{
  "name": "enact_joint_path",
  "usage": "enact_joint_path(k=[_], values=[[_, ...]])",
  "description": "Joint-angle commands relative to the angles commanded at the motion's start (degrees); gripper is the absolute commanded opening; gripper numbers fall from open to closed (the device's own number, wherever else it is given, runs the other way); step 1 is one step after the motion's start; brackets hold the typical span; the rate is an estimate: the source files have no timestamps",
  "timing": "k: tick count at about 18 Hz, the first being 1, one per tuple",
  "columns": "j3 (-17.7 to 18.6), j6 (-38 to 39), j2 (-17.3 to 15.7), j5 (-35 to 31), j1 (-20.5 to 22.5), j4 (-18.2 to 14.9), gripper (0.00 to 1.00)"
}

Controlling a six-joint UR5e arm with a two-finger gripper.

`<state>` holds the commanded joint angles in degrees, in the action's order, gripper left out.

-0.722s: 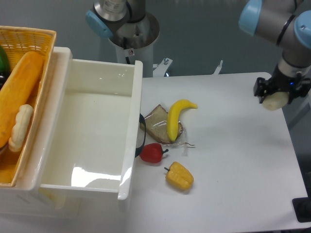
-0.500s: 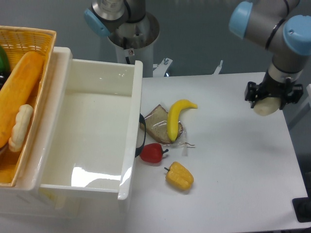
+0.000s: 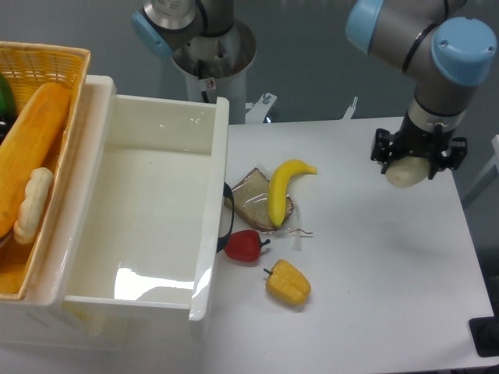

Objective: Place the pear in the upper white drawer
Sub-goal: 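Carry the held pale pear with the gripper toward the open white bin, then lower the gripper with the pear down into the white bin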

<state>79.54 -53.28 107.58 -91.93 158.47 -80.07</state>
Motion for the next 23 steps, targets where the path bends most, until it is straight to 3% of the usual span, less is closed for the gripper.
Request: enact_joint_path(k=[6, 12, 19, 23], values=[[0.44, 5.19, -6.33, 1.75, -4.83, -4.92, 0.11], [2.72, 15.56, -13.62, 6.24, -11.33, -5.10, 0.12], [3.34, 23.30, -13.81, 8.87, -19.86, -4.57, 0.13], [4.22, 26.20, -13.63, 10.89, -24.95, -1.42, 0.13]])
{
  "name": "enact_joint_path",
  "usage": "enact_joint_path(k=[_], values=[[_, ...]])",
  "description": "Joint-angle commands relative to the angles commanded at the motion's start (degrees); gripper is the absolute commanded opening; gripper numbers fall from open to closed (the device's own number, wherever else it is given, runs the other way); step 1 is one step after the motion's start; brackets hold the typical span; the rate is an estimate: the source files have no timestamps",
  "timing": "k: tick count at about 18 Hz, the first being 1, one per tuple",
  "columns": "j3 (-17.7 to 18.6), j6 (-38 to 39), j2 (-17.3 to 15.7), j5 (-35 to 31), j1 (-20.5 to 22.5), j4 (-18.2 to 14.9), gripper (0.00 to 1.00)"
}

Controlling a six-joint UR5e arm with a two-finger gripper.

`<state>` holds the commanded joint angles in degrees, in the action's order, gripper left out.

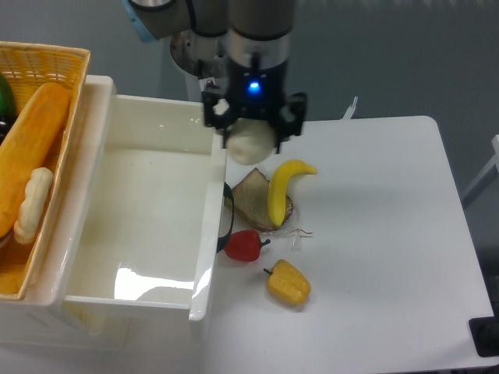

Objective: Place the pear in the upper white drawer
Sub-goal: 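Lower the gripper with the pear down into the white bin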

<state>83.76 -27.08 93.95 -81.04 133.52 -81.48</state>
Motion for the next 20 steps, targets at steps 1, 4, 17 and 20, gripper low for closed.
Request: enact_joint_path(k=[1, 4, 17, 20], values=[[0.09, 0.96, 0.26, 0.35, -0.97, 0.70, 0.13], [0.44, 3.25, 2.81, 0.71, -4.74, 3.43, 0.16], [0.62, 5.02, 10.20, 0.88, -8.98, 6.60, 0.18], [0.62, 5.02, 11.07, 0.89, -9.68, 6.86, 0.41]])
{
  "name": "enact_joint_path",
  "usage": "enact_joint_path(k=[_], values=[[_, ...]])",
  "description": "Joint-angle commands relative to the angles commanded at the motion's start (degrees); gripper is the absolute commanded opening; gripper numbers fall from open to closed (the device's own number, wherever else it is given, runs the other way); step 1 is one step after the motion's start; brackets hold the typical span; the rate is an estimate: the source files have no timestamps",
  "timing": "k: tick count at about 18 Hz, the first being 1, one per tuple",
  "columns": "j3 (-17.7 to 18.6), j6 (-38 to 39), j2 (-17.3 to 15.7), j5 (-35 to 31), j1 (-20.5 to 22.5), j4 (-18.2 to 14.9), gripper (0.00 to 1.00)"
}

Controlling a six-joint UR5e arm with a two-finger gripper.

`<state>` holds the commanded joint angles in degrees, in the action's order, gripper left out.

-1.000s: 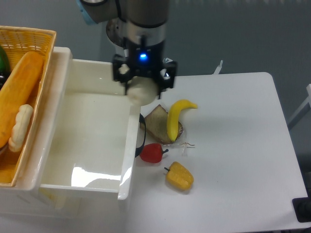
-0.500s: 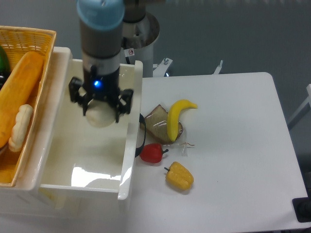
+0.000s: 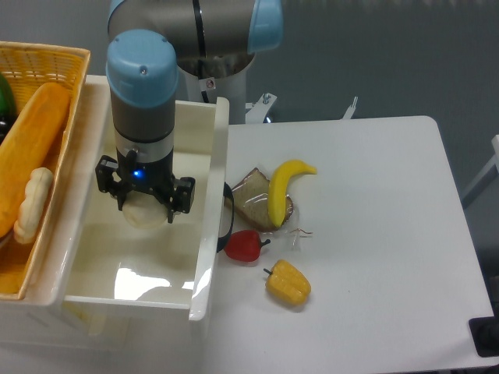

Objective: Place the pear in the upper white drawer
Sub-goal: 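Lower the gripper with the pear down into the white bin, then open the gripper to release the pear inside the bin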

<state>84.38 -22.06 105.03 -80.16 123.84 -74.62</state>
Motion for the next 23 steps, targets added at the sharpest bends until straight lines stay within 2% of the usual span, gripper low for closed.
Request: enact_joint_path(k=[3, 8, 9, 11, 17, 20, 23], values=[[0.17, -0.09, 0.97, -0.09, -0.09, 0.09, 0.61], [0.53, -2.20, 1.14, -0.26, 0.00, 0.09, 0.79], [0.53, -2.37, 1.06, -0.26, 0.08, 0.09, 0.92], [0.53, -2.29, 0.88, -0.35, 0.17, 0.00, 1.00], [0.44, -2.64, -1.14, -0.09, 0.53, 0.09, 1.00], [0.53, -2.72, -3.16, -0.35, 0.79, 0.09, 1.00], [0.70, -2.81, -5.79, -0.18, 3.42, 0.00, 1.00]])
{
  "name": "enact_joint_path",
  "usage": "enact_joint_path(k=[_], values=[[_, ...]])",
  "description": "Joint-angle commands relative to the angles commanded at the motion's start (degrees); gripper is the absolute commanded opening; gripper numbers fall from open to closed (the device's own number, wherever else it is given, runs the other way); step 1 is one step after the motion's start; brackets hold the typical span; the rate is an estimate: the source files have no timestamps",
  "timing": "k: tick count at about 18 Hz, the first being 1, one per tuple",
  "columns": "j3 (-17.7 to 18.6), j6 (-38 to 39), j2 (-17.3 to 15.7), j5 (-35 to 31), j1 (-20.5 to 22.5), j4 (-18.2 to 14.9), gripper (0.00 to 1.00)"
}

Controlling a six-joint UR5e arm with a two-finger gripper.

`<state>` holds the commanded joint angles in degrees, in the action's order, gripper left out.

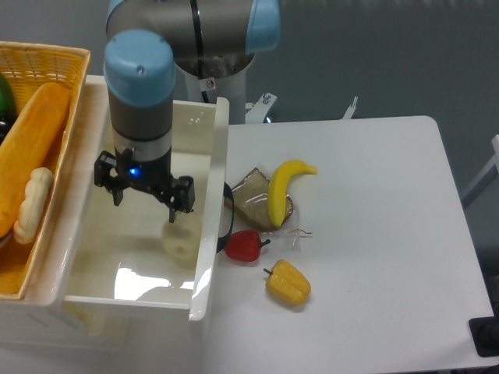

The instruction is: Place the pear in the upper white drawer

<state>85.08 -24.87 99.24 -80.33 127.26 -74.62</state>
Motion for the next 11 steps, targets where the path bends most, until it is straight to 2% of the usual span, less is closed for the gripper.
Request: enact_joint_path(k=[5, 11], values=[[0.00, 0.00, -4.22, 1.14, 6.67, 0.00, 1.00], [1.49, -2.80, -4.41, 0.62, 14.58, -0.44, 1.00]])
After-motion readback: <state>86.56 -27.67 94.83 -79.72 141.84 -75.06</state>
